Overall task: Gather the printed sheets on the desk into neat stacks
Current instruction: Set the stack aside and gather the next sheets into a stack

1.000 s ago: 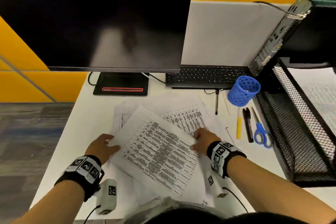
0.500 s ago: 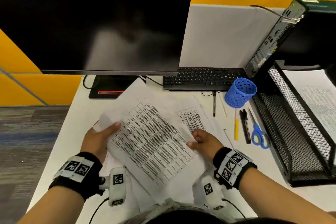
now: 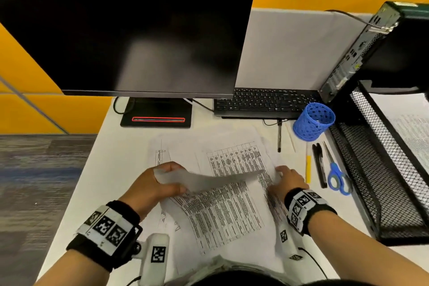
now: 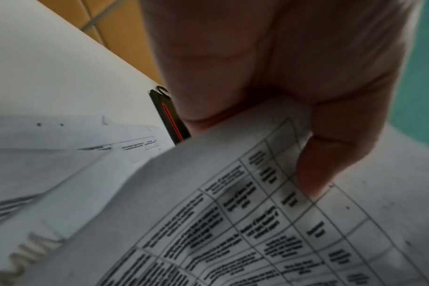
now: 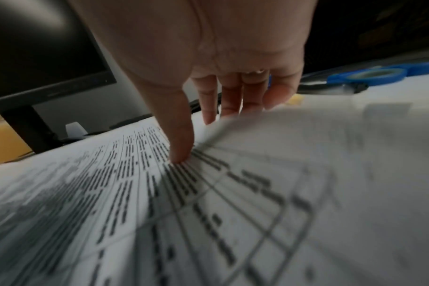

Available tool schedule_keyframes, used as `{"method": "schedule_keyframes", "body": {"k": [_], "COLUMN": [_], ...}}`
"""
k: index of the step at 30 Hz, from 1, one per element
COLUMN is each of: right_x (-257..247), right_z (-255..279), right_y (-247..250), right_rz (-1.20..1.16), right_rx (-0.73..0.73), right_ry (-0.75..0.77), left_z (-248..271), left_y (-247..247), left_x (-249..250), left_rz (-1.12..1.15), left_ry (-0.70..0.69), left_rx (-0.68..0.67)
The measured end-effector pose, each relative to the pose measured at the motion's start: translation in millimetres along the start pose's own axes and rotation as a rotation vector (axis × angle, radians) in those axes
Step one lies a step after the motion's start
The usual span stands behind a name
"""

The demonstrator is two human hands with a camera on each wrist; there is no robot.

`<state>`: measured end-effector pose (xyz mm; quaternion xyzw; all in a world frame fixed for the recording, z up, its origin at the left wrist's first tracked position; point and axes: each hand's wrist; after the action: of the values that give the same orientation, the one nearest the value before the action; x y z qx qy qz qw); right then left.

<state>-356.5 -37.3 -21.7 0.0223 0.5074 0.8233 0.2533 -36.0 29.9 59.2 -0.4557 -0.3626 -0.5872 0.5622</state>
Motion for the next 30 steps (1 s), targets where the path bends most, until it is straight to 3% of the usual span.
{"method": "schedule_keyframes", "body": {"k": [4,10,15,18,23,27,30], "right_x": [4,23,34,36,32,29,28], "right_z": [-2,-5,8,15,30,30,30], "right_y": [-4,14,26,30,29,26,21], "right_rz": [-0.049,-0.390,-0.680,-0.728,-1.039,-1.038,-1.156], "right_rx": [-0.012,0.087,0.075,0.091,-0.028,-0.126,-0.199], "right_ry": [0.025,0.081,0.069,0.046,0.070,0.176,0.224], "left_z": [2,9,5,0,-14,-15,-21], "left_y": [1,3,-2,-7,-9,-11,-9], "left_x": [-13,-22,-19,-15,-16,-10,-10], "left_rz": [0.003,0.032,0.132,0.121,0.082,0.073,0.041], "left_ry": [0.036,0.031,-0.018,-0.031,-0.068,-0.094,-0.147], "left_rx": [-0.016,0.048,0.112,0.148,0.275,0.264,0.368]}}
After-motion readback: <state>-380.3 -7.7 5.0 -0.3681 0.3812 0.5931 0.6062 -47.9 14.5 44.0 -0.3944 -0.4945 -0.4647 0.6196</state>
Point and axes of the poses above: each hand's wrist, its own z-axis away from the middle knuckle, its own y-axis out of the back of the hand, x = y × z
